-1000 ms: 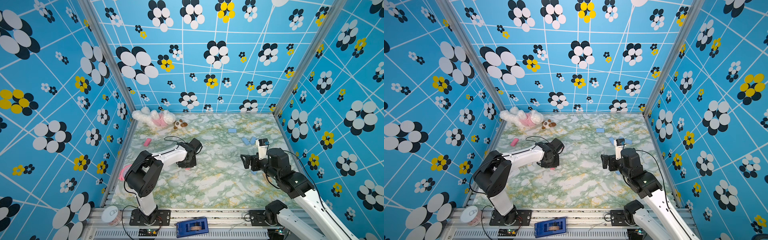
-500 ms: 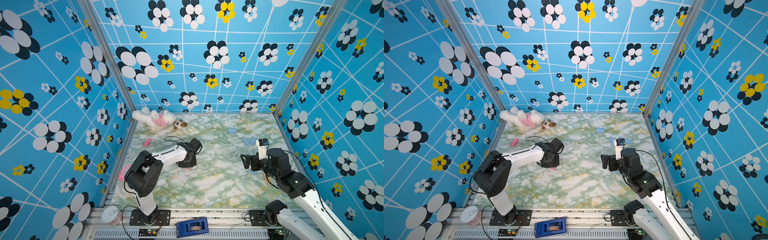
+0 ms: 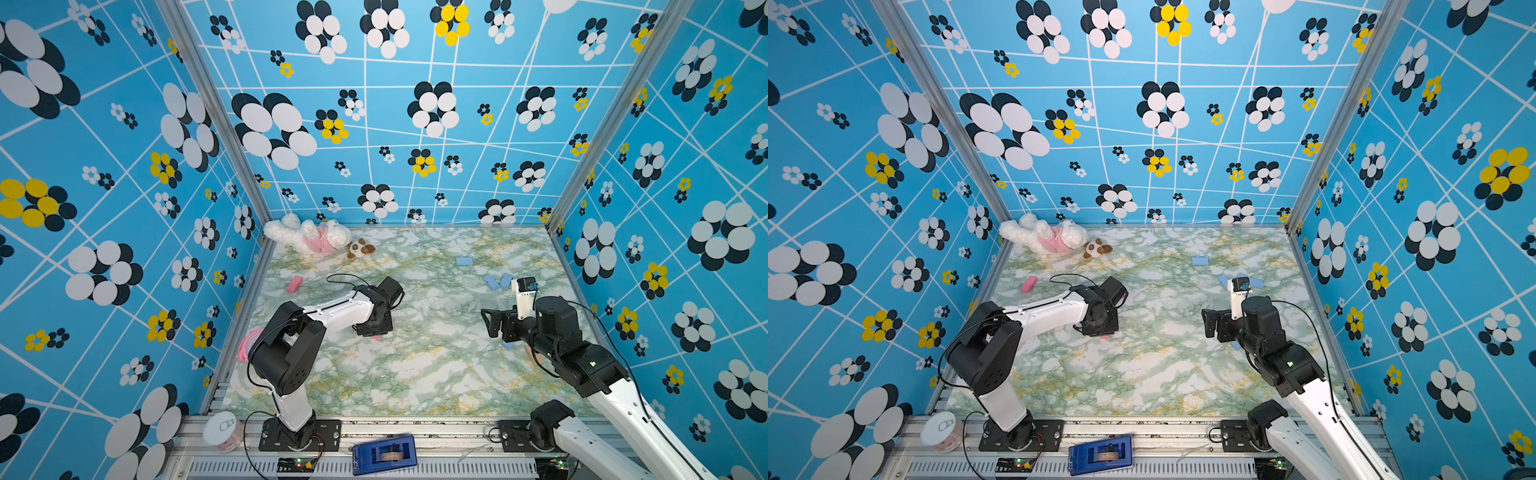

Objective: Assemble the letter t with building blocks
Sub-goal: Assemble the building block at the center of the board.

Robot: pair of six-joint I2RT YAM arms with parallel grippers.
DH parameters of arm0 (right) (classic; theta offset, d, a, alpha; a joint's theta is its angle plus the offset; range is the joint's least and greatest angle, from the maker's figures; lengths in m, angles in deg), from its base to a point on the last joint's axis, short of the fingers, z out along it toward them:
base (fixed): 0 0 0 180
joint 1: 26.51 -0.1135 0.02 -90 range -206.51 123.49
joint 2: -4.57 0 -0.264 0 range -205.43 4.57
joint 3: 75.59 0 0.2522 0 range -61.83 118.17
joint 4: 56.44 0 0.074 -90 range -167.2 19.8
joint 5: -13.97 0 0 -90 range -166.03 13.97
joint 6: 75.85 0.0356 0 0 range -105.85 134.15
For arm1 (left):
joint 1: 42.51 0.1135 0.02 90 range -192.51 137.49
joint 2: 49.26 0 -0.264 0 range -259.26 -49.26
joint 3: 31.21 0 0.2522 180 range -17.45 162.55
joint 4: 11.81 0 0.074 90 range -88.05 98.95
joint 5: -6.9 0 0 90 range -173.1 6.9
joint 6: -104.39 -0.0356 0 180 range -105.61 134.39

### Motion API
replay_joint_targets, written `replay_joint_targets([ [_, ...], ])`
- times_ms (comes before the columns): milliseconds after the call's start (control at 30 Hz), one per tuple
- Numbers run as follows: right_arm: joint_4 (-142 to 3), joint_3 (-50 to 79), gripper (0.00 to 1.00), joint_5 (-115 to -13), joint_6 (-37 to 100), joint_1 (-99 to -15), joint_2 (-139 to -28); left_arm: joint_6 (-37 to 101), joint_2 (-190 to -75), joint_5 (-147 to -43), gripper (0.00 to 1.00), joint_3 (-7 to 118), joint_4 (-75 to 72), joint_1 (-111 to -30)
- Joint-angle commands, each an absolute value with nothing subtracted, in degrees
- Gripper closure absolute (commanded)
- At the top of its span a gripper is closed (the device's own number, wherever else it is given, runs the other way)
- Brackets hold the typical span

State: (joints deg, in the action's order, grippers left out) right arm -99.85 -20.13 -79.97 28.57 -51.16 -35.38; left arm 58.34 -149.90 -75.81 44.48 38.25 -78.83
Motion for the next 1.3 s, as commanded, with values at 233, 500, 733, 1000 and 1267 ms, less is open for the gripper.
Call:
replay_joint_targets([
  [233, -100.04, -21.42, 0.01, -80.49, 29.44, -51.60, -34.70, 58.69, -150.98, -73.79, 0.77, 42.92, 39.57, -77.84],
  [500, -99.99, -21.49, 0.01, -80.51, 29.49, -51.60, -34.72, 58.95, -150.45, -73.60, 0.74, 42.23, 38.96, -77.49],
  [733, -99.94, -21.58, 0.01, -80.60, 29.47, -51.59, -34.63, 58.98, -150.67, -73.86, 0.71, 42.19, 38.43, -77.40],
  [1000, -100.06, -21.59, 0.01, -80.60, 29.54, -51.65, -34.54, 58.87, -150.56, -73.43, 0.66, 42.27, 38.64, -77.42],
  [1267, -99.87, -21.57, 0.01, -80.51, 29.46, -51.57, -34.61, 58.56, -149.29, -72.87, 0.46, 41.96, 38.73, -77.53],
])
